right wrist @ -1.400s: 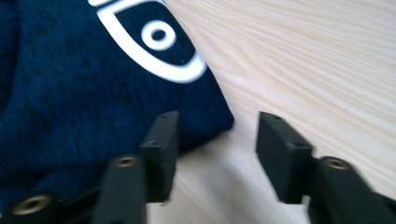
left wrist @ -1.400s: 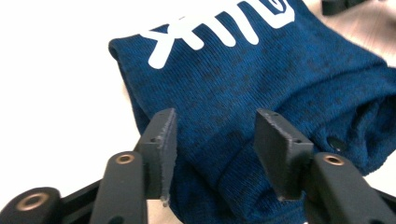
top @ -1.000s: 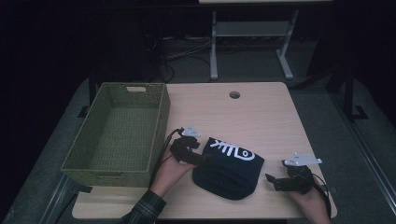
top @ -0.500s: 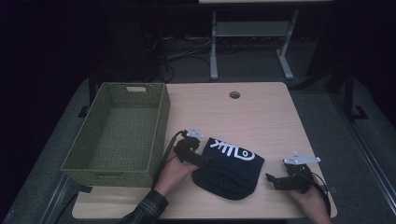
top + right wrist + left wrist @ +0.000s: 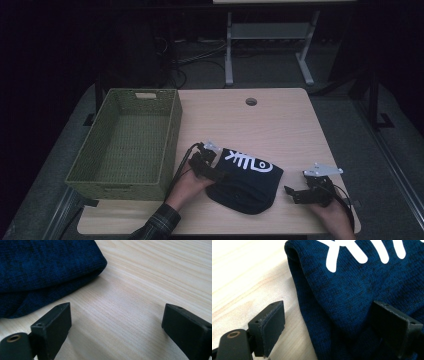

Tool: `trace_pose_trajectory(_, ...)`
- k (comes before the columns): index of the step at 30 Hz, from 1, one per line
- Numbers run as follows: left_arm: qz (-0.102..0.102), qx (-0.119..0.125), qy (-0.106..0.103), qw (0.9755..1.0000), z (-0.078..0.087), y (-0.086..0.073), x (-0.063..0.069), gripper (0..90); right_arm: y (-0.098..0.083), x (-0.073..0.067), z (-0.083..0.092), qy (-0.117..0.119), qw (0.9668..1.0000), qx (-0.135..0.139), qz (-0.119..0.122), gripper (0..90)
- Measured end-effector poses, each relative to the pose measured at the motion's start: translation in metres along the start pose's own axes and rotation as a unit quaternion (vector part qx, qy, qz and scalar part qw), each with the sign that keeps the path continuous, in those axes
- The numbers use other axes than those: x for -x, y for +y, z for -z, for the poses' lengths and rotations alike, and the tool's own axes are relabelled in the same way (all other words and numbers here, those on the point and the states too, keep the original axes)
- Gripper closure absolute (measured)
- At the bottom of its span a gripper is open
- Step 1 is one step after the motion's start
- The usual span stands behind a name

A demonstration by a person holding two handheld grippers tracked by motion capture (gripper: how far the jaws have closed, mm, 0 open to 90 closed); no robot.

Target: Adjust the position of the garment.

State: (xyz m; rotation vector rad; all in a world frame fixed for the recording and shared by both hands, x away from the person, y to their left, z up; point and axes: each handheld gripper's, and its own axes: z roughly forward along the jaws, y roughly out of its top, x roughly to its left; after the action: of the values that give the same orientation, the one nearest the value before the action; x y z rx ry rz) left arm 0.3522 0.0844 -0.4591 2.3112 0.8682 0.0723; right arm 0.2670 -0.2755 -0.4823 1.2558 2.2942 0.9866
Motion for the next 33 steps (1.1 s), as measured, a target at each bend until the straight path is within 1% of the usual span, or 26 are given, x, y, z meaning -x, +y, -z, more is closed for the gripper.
trace_pose_trajectory(2, -0.001, -0.006, 0.000, 1.0000, -0.0005, -0.0001, 0.0004, 12.9, 0.0000, 0.0000, 0.0000, 0.000, 1.0000, 0.000, 0.000, 8.7)
trace_pose_trajectory(4, 0.000, -0.005, -0.002, 1.0000, -0.0013, -0.0004, 0.0004, 12.9, 0.0000, 0.0000, 0.0000, 0.000, 1.0000, 0.000, 0.000, 8.7)
trace_pose_trajectory(9, -0.005, -0.007, 0.000, 1.0000, -0.0014, -0.0002, 0.0020, 14.5, 0.0000, 0.0000, 0.0001, 0.000, 1.0000, 0.000, 0.000, 8.7)
trace_pose_trajectory(13, -0.007, -0.003, -0.017, 0.9998, 0.0000, -0.0003, 0.0038, 26.4, -0.0001, 0.0001, 0.0001, 0.000, 1.0000, 0.000, 0.000, 8.8)
trace_pose_trajectory(15, -0.008, -0.007, -0.027, 0.9996, 0.0008, 0.0001, 0.0034, 32.2, -0.0001, 0.0001, 0.0001, -0.001, 1.0000, 0.000, 0.000, 9.0)
trace_pose_trajectory(17, -0.006, -0.012, -0.040, 0.9991, 0.0017, 0.0006, 0.0031, 40.6, -0.0001, 0.0001, 0.0002, -0.001, 1.0000, 0.001, 0.000, 9.3)
trace_pose_trajectory(20, -0.002, -0.012, -0.050, 0.9987, 0.0015, 0.0003, 0.0030, 49.0, -0.0002, 0.0001, 0.0002, -0.001, 1.0000, 0.001, 0.000, 9.4)
trace_pose_trajectory(25, 0.012, -0.009, -0.066, 0.9977, 0.0009, -0.0002, 0.0017, 56.3, -0.0002, 0.0001, 0.0002, -0.001, 1.0000, 0.001, 0.001, 9.5)
trace_pose_trajectory(26, 0.012, -0.010, -0.069, 0.9975, 0.0010, -0.0003, 0.0009, 57.4, -0.0002, 0.0001, 0.0002, -0.001, 1.0000, 0.001, 0.001, 9.5)
trace_pose_trajectory(27, 0.018, -0.010, -0.072, 0.9972, 0.0008, -0.0003, 0.0006, 58.9, -0.0002, 0.0000, 0.0002, 0.000, 1.0000, 0.001, 0.000, 9.5)
trace_pose_trajectory(29, 0.021, -0.011, -0.077, 0.9968, 0.0007, -0.0003, -0.0002, 62.2, -0.0002, 0.0000, 0.0002, 0.000, 1.0000, 0.001, 0.000, 9.6)
trace_pose_trajectory(33, 0.024, -0.010, -0.082, 0.9963, 0.0005, -0.0003, -0.0012, 65.4, -0.0002, 0.0001, 0.0002, 0.000, 1.0000, 0.001, 0.001, 9.6)
